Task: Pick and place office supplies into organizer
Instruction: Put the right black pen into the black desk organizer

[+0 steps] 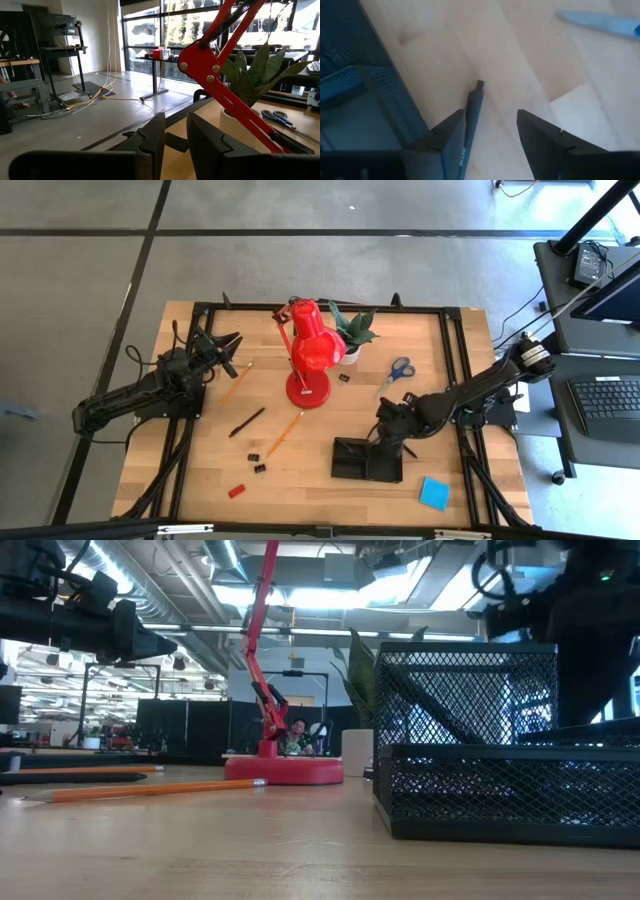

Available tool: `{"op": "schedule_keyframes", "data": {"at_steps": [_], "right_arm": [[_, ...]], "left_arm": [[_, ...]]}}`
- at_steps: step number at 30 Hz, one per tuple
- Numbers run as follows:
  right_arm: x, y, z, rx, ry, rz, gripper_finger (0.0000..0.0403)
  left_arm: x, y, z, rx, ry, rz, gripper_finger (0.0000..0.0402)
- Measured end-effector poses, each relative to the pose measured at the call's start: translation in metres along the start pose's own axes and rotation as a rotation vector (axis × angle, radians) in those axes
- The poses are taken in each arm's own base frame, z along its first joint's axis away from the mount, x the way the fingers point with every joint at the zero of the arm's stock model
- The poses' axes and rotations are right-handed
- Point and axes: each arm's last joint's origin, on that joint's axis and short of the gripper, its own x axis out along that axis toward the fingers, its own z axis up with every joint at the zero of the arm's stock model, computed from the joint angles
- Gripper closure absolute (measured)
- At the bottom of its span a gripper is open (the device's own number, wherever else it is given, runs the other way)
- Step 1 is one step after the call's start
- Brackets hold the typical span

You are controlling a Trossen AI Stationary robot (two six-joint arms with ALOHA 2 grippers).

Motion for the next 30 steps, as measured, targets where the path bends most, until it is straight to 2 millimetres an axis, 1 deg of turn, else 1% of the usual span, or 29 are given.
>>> {"op": "schedule_keyframes", "data": {"at_steps": [7, 12, 18, 20, 24, 27, 30], "right_arm": [[0.002, -0.007, 0.009, 0.043, 0.051, 0.030, 0.0237], [0.005, -0.008, 0.011, 0.192, 0.075, 0.038, 0.0238], [0.019, -0.013, 0.002, 0.306, 0.116, 0.048, 0.0238], [0.025, -0.017, -0.002, 0.328, 0.125, 0.033, 0.0238], [0.035, -0.020, -0.007, 0.356, 0.119, 0.062, 0.0238], [0.038, -0.018, -0.007, 0.361, 0.100, 0.107, 0.0238], [0.039, -0.019, -0.007, 0.361, 0.096, 0.114, 0.0238]], "left_arm": [[0.000, 0.000, 0.000, 0.000, 0.000, 0.000, 0.0327], [0.000, 0.000, 0.000, 0.000, 0.000, 0.000, 0.0327], [0.000, 0.000, 0.000, 0.000, 0.000, 0.000, 0.0327], [0.000, 0.000, 0.000, 0.000, 0.000, 0.000, 0.0327], [0.000, 0.000, 0.000, 0.000, 0.000, 0.000, 0.0327], [0.000, 0.000, 0.000, 0.000, 0.000, 0.000, 0.0327], [0.000, 0.000, 0.000, 0.000, 0.000, 0.000, 0.0327]]}}
